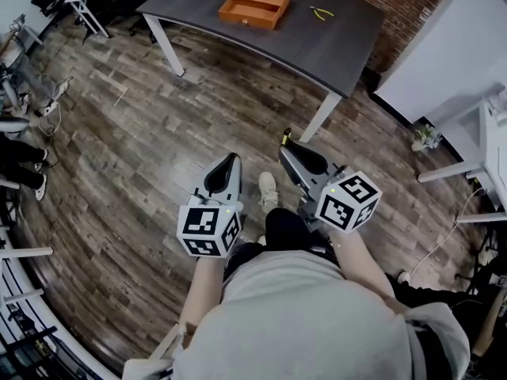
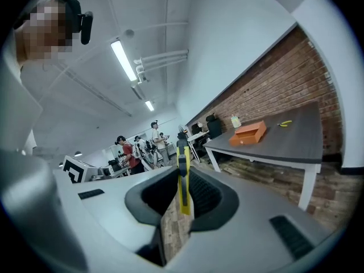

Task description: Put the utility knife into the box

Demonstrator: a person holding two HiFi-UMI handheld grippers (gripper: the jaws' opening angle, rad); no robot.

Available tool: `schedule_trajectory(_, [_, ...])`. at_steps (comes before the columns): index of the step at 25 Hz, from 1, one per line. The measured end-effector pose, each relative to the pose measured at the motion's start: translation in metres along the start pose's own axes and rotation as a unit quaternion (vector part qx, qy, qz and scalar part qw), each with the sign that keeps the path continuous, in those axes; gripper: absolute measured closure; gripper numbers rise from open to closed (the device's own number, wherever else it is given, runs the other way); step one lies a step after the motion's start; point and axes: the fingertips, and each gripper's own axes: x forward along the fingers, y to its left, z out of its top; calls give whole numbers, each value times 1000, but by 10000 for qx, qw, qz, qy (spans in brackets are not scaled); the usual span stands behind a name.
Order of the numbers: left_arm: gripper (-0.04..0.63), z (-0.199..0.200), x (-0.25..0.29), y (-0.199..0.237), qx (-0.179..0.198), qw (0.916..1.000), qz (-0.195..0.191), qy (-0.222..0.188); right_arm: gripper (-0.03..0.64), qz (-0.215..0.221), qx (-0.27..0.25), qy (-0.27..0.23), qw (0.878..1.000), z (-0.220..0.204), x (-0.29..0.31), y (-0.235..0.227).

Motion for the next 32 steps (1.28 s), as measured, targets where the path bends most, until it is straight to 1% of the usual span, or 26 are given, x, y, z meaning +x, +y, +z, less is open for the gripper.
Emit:
schedule_trajectory(2, [569,9,16,19,179,9997,158,-19,551,29,-34,-11,10000,11,19,-16])
schedule_trajectory(4, [569,19,37,39,133,9996,239,-61,551,46,-59,-44,10000,24,39,-33])
schedule_trajectory(6, [569,31,62,58,-16,9995,301,-121,551,73,-118,-29,9999,39,61,-50])
schedule_trajectory(8, [569,45,90,74,-99,9993,309,-173,551,92,-159,24,9998,54,84,-69])
schedule_trajectory(11, [569,70,134,93,9,9994,296,-198,551,152,-178,55,9997,81,120,-94])
schedule_trajectory(13, [569,84,161,104,10,9993,304,-224,551,233,-186,24,9996,98,141,-111])
schedule_trajectory(16, [569,98,202,113,72,9994,282,-187,551,411,-166,52,9990,117,167,-133])
schedule_trajectory(20, [569,108,241,126,104,9993,350,-121,551,605,-59,50,9981,131,197,-160])
schedule_trajectory(25, [568,107,267,129,61,9990,441,54,551,704,136,40,9974,145,211,-184])
schedule_trajectory(29, [569,102,283,136,16,9988,458,197,551,627,284,41,9976,145,217,-202])
schedule_trajectory(32, [569,102,294,141,6,9990,398,201,551,563,338,29,9978,145,223,-212])
